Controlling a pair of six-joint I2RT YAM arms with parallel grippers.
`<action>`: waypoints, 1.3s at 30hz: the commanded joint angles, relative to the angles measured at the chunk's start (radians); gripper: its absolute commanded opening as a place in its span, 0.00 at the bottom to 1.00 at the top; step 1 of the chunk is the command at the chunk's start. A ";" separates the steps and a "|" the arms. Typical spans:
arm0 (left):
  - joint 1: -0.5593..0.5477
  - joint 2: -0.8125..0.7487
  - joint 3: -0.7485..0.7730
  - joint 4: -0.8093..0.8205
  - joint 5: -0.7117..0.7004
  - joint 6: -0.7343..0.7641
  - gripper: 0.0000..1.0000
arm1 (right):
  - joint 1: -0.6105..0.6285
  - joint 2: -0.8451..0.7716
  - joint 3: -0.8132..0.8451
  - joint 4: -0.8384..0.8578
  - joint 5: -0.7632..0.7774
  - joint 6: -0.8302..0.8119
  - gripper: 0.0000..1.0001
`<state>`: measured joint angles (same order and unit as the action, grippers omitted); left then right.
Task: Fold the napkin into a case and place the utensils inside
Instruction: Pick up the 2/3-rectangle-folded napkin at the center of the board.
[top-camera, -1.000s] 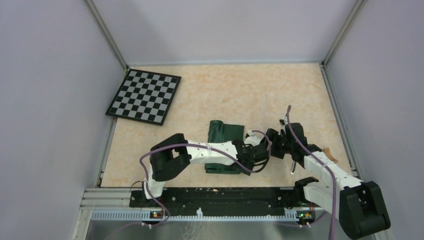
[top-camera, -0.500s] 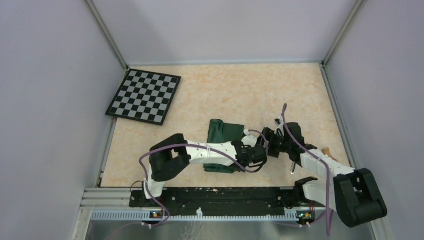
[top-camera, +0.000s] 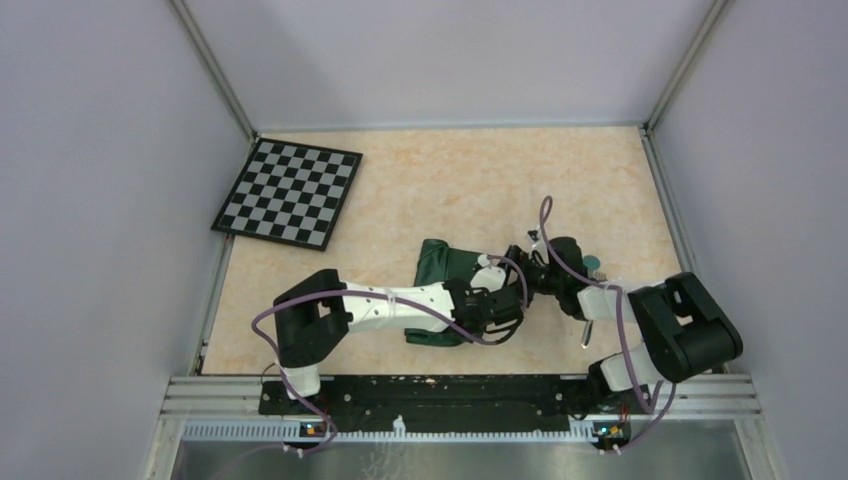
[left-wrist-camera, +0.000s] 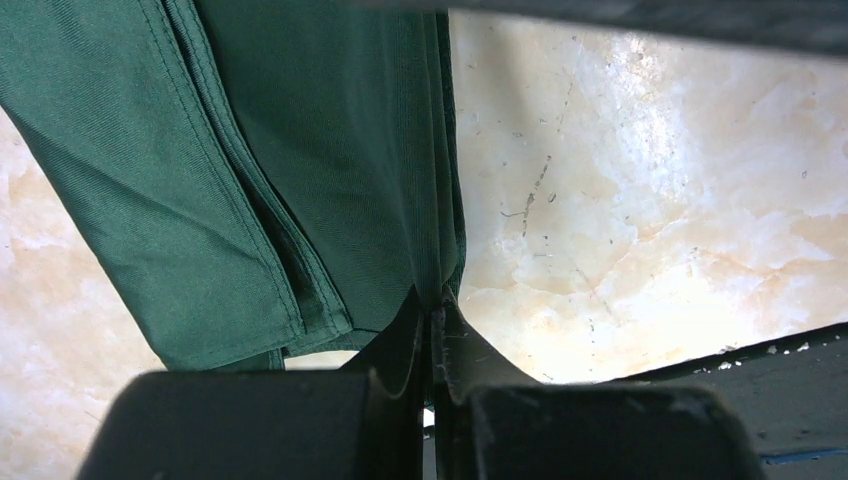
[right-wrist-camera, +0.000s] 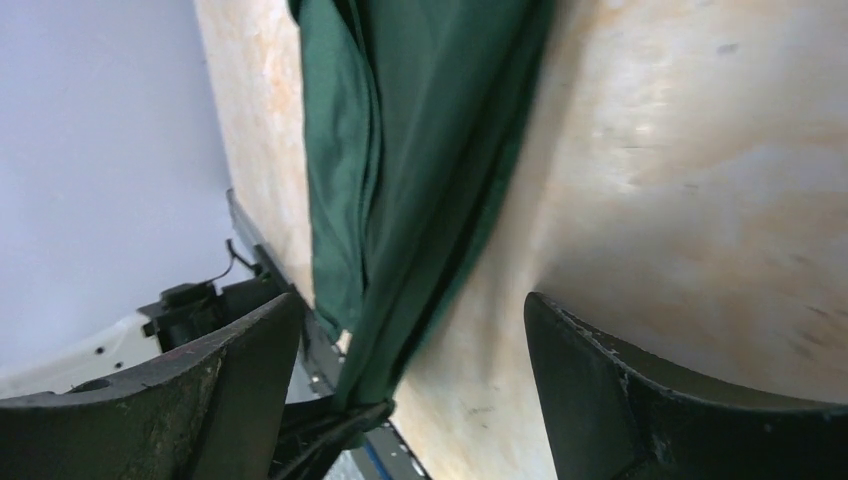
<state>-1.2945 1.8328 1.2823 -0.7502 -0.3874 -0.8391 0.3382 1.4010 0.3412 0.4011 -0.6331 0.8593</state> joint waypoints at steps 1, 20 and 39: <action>0.003 -0.057 -0.017 0.031 0.012 0.007 0.00 | 0.066 0.101 0.017 0.229 0.015 0.104 0.82; 0.003 -0.071 -0.024 0.049 0.037 0.019 0.00 | 0.073 0.244 0.030 0.374 0.047 0.150 0.59; 0.003 -0.077 0.007 0.036 0.042 0.031 0.00 | 0.090 0.245 -0.050 0.492 0.051 0.241 0.62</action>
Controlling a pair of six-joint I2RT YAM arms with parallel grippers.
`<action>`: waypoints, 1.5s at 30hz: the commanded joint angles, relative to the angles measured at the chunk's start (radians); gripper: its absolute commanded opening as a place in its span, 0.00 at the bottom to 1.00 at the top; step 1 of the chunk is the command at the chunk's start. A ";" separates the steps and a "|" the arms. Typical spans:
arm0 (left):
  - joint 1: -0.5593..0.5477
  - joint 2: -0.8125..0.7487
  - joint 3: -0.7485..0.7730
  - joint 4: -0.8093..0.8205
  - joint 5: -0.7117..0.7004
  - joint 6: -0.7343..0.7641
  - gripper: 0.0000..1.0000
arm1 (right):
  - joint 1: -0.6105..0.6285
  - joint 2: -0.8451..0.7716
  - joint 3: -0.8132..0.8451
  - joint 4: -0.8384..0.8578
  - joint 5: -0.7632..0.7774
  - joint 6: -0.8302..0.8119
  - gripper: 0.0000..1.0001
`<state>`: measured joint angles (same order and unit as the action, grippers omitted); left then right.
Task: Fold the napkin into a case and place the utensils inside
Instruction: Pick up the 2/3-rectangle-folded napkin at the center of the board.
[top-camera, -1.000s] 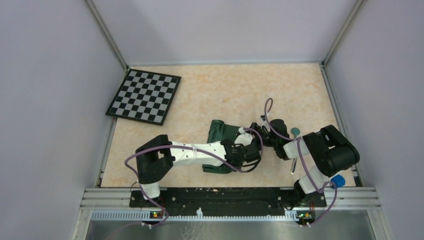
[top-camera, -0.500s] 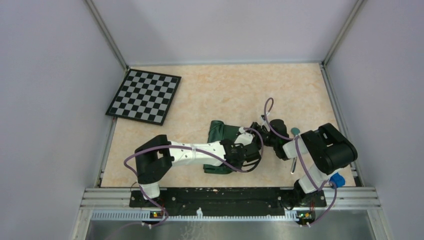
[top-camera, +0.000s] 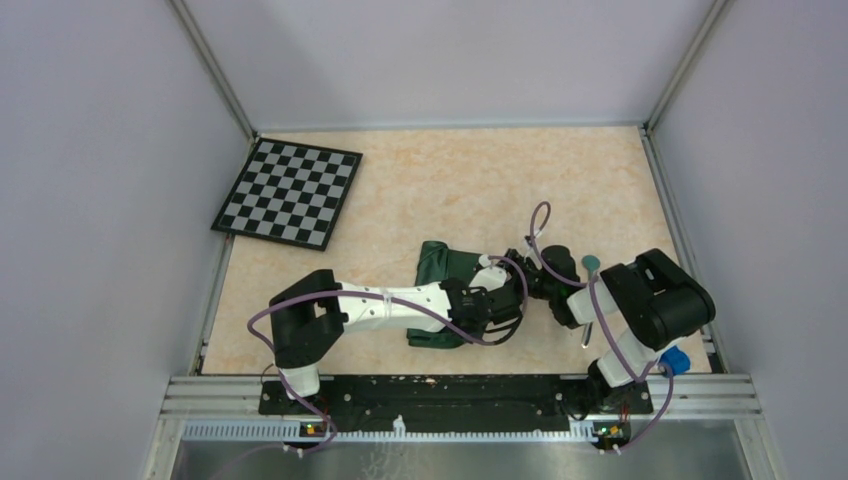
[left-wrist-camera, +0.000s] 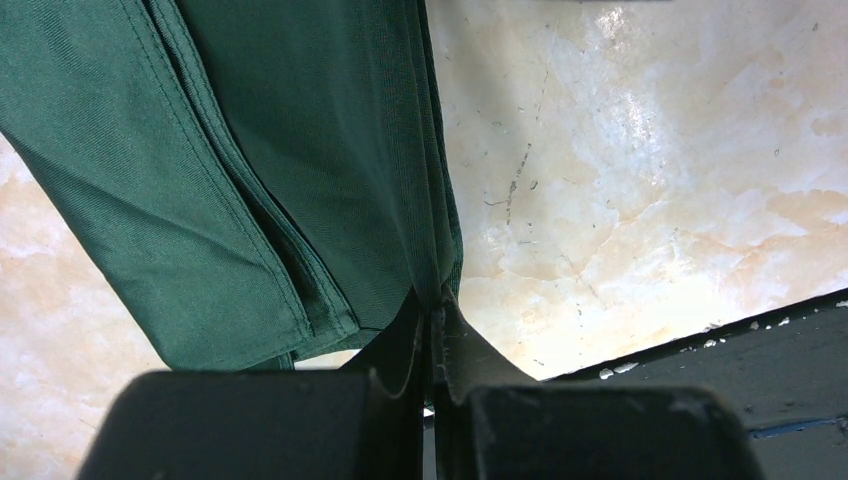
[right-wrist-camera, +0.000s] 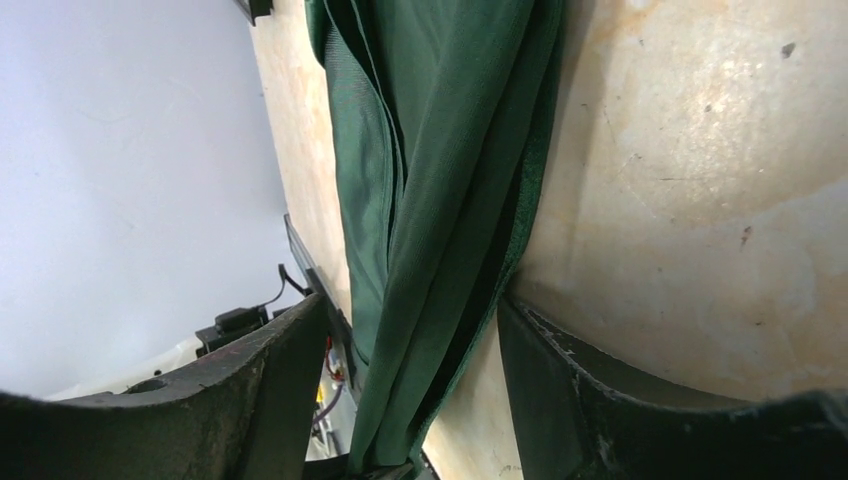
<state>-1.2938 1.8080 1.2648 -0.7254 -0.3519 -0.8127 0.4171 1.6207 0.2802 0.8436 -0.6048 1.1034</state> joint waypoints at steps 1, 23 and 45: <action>0.002 -0.055 0.022 0.012 0.007 0.004 0.00 | 0.010 0.025 0.016 0.051 0.031 -0.005 0.61; 0.001 -0.069 0.000 0.077 0.069 0.008 0.13 | -0.008 0.077 0.052 0.059 0.081 -0.075 0.00; 0.584 -0.400 -0.366 0.652 0.507 0.037 0.21 | -0.034 0.013 0.275 -0.373 0.017 -0.449 0.00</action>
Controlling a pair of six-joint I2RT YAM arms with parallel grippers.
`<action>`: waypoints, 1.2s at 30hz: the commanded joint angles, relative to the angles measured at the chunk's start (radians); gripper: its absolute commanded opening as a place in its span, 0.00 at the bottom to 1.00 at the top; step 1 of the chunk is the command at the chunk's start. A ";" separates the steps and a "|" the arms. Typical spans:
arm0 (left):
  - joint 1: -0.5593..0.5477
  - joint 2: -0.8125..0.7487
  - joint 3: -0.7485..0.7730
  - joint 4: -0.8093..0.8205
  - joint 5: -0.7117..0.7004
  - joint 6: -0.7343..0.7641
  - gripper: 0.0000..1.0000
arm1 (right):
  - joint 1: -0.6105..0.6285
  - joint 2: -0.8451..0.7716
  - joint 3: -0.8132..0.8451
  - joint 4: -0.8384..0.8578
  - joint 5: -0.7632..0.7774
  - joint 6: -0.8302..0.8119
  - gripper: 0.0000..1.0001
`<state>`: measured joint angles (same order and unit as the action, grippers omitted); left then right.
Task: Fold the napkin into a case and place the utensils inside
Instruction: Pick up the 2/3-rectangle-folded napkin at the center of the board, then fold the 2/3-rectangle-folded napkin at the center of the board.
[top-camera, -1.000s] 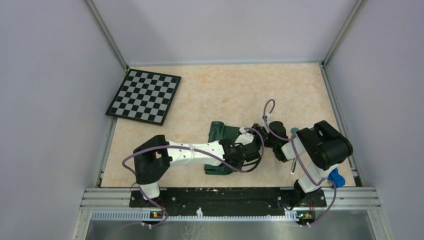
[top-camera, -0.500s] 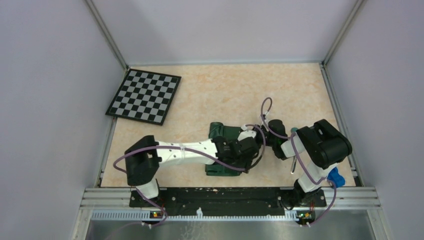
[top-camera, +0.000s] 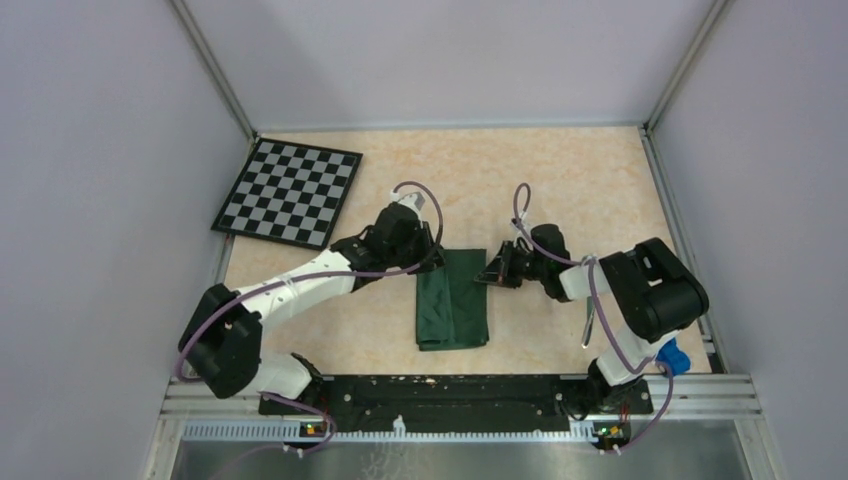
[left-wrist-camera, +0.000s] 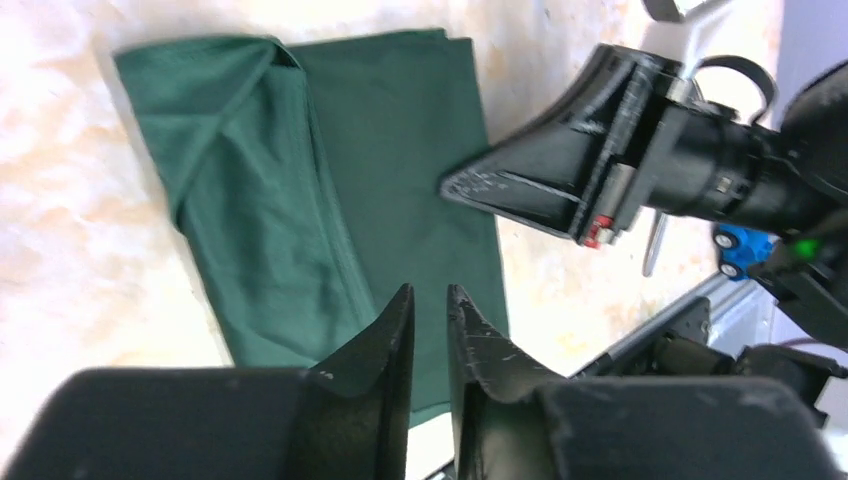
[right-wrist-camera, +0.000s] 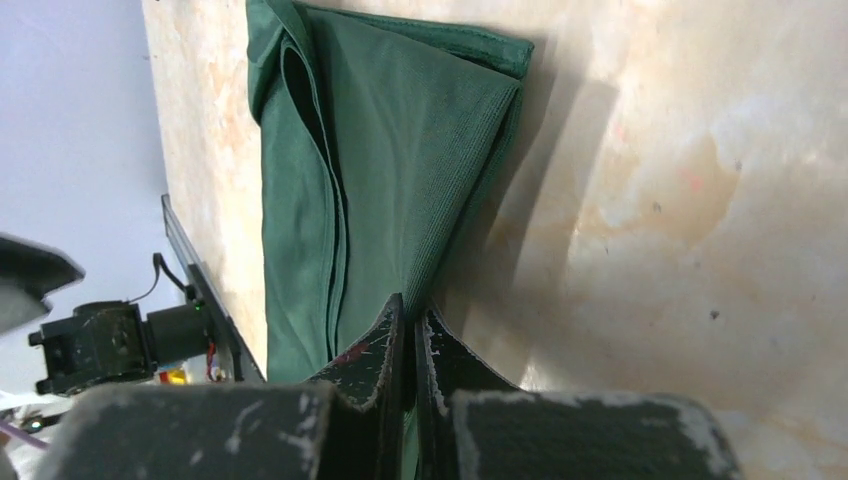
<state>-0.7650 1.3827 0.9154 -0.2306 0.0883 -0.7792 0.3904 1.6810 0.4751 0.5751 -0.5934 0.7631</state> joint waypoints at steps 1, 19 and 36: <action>0.067 0.043 -0.015 0.165 0.063 0.004 0.17 | -0.007 -0.050 0.091 -0.134 0.009 -0.126 0.00; 0.119 0.426 -0.005 0.317 0.069 0.003 0.00 | 0.053 -0.092 0.271 -0.434 0.145 -0.217 0.00; 0.119 0.395 -0.107 0.406 0.139 0.007 0.00 | 0.279 -0.020 0.340 -0.326 0.420 0.288 0.00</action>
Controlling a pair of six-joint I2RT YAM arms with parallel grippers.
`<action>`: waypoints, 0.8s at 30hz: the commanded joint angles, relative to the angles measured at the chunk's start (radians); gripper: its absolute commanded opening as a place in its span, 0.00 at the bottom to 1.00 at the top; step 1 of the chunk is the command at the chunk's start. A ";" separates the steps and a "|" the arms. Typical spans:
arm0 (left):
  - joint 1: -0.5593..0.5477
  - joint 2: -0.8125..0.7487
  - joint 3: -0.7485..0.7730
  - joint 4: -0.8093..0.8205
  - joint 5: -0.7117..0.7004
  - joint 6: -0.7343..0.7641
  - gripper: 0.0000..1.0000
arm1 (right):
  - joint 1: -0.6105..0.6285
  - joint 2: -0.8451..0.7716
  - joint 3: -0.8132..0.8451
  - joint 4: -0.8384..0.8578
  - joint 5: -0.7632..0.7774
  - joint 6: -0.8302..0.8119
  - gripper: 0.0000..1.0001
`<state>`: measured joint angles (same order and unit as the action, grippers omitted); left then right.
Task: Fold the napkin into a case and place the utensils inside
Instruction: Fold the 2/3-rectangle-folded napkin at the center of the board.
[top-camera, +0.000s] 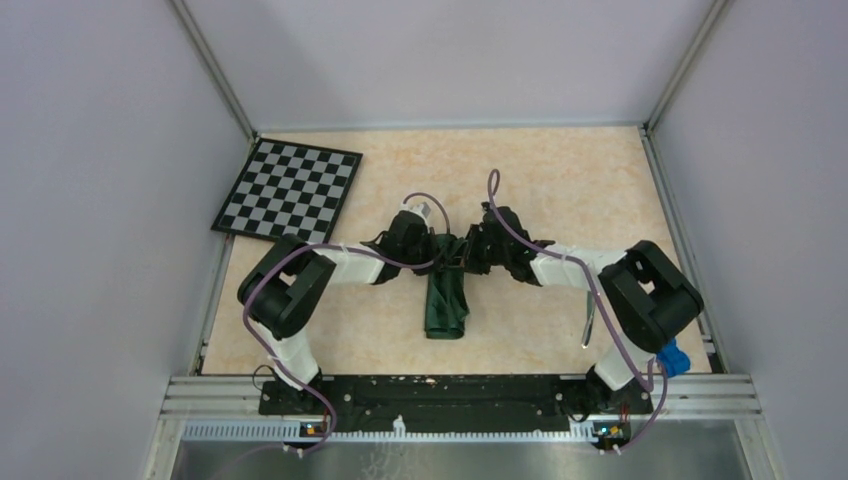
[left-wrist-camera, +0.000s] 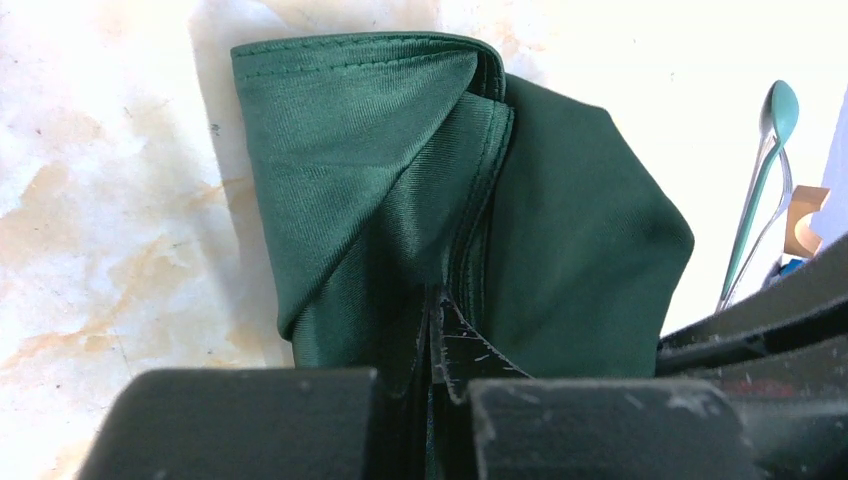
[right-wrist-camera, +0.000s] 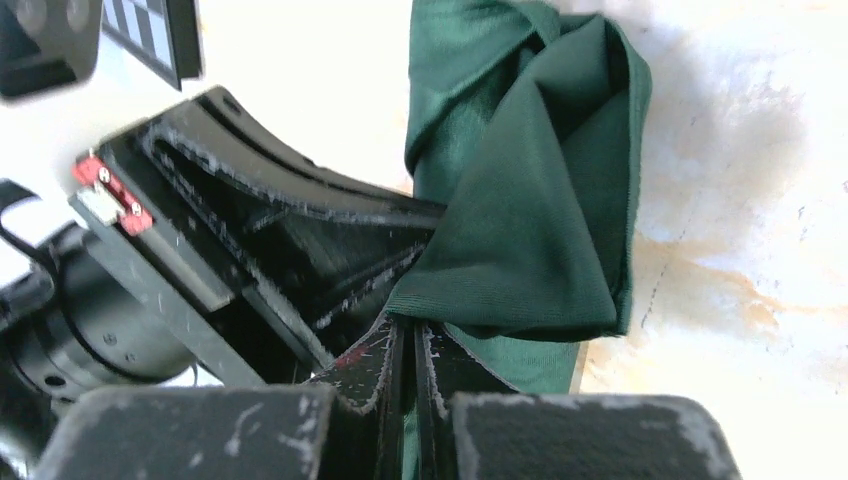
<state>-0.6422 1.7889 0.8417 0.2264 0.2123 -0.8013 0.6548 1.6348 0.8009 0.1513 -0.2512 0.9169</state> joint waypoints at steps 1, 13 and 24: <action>-0.004 -0.024 -0.030 -0.063 0.019 0.036 0.00 | 0.015 0.029 0.010 0.107 0.083 0.138 0.00; 0.035 -0.239 0.041 -0.292 0.076 0.135 0.28 | 0.018 0.055 0.025 0.058 0.084 0.036 0.00; 0.074 -0.213 -0.060 -0.247 0.033 0.131 0.39 | 0.056 0.057 0.075 -0.031 0.130 -0.048 0.00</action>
<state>-0.5739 1.5349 0.8116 -0.0624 0.2455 -0.6811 0.6846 1.6806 0.8108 0.1432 -0.1539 0.9161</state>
